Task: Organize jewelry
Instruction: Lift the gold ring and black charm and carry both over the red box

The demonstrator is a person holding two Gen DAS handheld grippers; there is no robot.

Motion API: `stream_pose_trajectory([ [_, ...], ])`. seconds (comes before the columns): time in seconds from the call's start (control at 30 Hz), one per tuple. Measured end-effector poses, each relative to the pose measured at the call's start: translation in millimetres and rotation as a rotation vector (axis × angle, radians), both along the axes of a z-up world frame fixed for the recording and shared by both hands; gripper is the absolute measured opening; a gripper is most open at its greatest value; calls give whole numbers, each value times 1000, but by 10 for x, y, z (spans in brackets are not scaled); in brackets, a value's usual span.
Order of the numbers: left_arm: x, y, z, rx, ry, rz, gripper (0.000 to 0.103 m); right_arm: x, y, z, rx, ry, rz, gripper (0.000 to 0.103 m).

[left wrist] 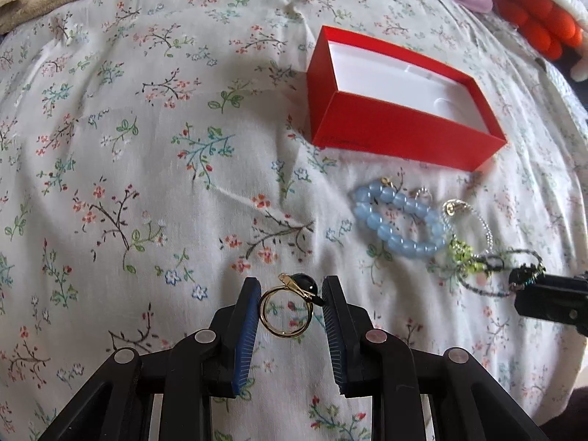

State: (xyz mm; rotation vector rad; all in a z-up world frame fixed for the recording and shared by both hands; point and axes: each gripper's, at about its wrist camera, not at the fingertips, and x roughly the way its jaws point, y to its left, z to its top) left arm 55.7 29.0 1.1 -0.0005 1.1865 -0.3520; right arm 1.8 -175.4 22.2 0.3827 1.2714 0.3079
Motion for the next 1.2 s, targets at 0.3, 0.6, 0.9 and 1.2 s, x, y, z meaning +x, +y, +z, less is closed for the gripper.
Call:
stream_pose_trajectory([
  [0.3, -6, 23, -48, 8, 10, 3, 28, 103, -3, -209, 112, 92, -65, 31],
  [0.6, 5, 62, -59, 11, 10, 3, 28, 78, 62, -191, 30, 76, -16, 42],
  [0.9, -26, 116, -84, 17, 15, 6, 28, 81, 407, -349, -36, 92, 80, 42],
  [1.2, -28, 101, -126, 33, 20, 1, 28, 215, 575, -564, -124, 120, 79, 37],
])
